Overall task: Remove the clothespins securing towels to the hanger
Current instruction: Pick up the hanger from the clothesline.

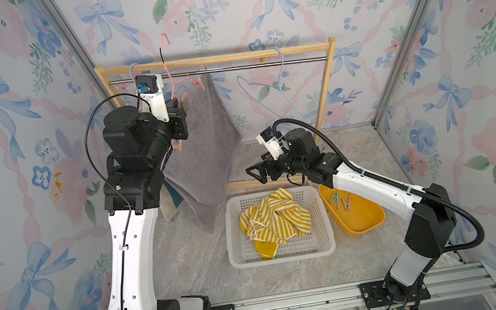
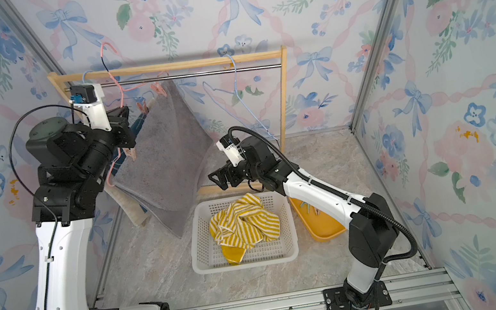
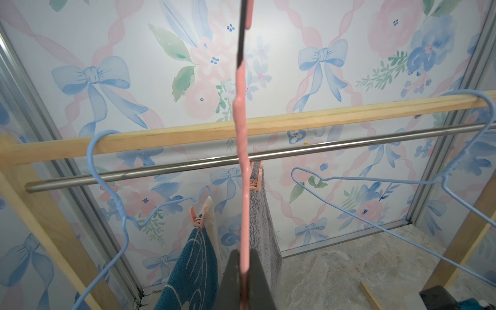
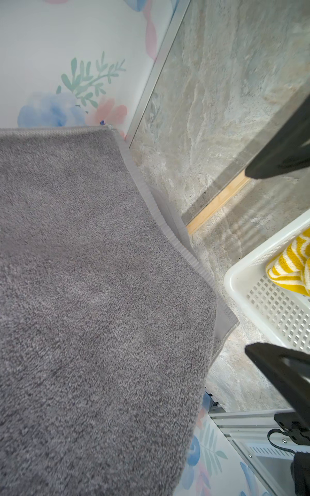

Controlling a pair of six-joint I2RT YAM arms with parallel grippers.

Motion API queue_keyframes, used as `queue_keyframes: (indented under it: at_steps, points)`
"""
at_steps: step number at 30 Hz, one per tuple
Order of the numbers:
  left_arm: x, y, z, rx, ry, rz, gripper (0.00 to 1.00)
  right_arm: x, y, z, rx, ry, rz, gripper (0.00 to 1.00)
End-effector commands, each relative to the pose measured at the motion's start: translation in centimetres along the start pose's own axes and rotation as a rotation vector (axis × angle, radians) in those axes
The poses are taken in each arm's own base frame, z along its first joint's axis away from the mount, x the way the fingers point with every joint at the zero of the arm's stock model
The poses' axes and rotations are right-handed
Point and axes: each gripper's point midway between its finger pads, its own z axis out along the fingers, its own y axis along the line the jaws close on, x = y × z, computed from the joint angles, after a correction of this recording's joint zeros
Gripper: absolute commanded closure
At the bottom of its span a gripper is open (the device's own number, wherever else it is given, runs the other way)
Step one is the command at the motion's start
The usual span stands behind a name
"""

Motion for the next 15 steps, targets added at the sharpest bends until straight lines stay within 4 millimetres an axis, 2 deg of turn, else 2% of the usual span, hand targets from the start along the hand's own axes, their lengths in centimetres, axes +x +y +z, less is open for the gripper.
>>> queue_keyframes:
  at_steps: [1,7,8,15]
  points:
    - [-10.6,-1.2,-6.5,0.056,-0.380,0.040,1.00,-1.8,1.0,-1.1,-0.004,-0.054,-0.036,0.03]
    - [-11.3,-2.2,-8.0,0.104,-0.408,0.058,1.00,-1.6,1.0,-1.0,0.003,-0.048,-0.038,0.03]
    - [-11.1,-2.2,-8.1,0.106,-0.405,0.061,1.00,-2.5,1.5,-2.0,-0.001,-0.072,-0.046,0.03]
    - [-8.6,-2.0,-7.1,0.088,-0.345,0.070,1.00,-2.3,1.7,-1.9,-0.001,-0.067,-0.049,0.03]
